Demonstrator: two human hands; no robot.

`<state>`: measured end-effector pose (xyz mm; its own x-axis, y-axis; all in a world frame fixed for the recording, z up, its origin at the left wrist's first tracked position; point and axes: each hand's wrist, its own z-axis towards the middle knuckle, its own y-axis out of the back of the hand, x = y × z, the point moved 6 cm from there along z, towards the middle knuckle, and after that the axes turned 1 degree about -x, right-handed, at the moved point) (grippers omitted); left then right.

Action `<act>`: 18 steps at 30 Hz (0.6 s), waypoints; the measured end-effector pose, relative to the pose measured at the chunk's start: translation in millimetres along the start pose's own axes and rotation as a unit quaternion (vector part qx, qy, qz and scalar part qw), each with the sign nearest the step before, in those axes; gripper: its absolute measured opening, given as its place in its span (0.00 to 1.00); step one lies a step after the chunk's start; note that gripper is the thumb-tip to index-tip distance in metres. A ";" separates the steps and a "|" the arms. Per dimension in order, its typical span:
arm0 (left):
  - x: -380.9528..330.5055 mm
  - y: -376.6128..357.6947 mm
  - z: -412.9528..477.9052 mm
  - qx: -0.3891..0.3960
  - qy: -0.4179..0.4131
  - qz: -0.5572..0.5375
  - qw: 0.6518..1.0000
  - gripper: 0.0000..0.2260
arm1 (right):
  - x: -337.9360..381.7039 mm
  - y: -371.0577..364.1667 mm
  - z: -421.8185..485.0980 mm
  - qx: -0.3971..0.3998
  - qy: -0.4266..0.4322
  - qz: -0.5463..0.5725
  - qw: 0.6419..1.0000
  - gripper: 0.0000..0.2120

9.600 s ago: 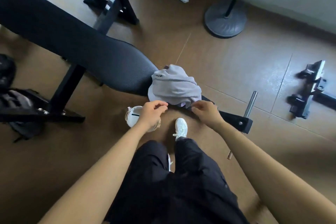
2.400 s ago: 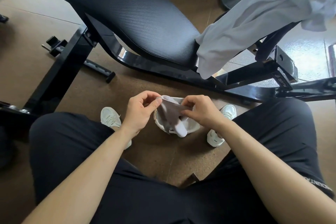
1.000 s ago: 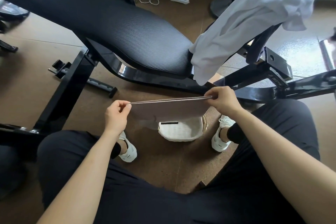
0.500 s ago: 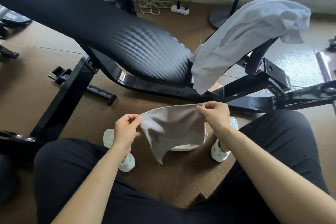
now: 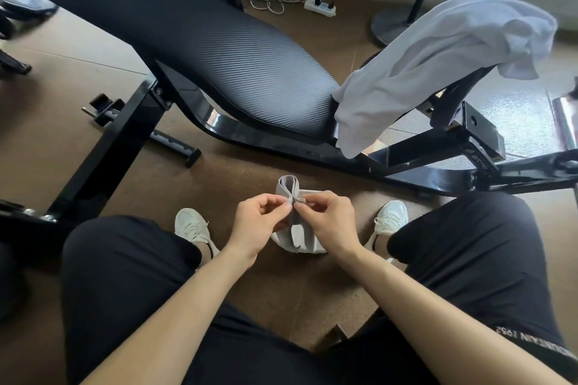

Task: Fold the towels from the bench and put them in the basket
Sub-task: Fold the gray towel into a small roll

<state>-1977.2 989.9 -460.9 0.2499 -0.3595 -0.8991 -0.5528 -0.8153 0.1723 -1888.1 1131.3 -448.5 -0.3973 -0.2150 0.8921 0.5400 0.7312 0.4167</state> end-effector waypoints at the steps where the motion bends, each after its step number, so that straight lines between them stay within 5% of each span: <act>1: -0.1 -1.0 -0.3 -0.002 -0.003 -0.004 1.000 0.06 | 0.8 -2.5 -0.9 0.003 0.005 0.006 1.000 0.05; 8: 1.9 -0.1 3.4 0.003 -0.016 -0.033 0.999 0.08 | 1.5 -10.4 -5.2 0.043 0.027 0.030 0.998 0.13; 14: -8.3 13.2 3.6 -0.055 -0.096 0.084 0.990 0.08 | 5.3 -17.5 -7.2 0.115 0.031 0.032 0.992 0.22; 18: -14.1 19.4 3.2 -0.053 -0.129 0.122 0.983 0.05 | -5.2 -10.2 6.6 0.112 0.032 0.023 0.993 0.17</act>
<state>-1994.0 980.6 -446.1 -0.0970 -0.4341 -0.8956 -0.4813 -0.7672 0.4240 -1896.4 1129.2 -458.6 -0.3250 -0.2131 0.9214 0.3759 0.8649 0.3326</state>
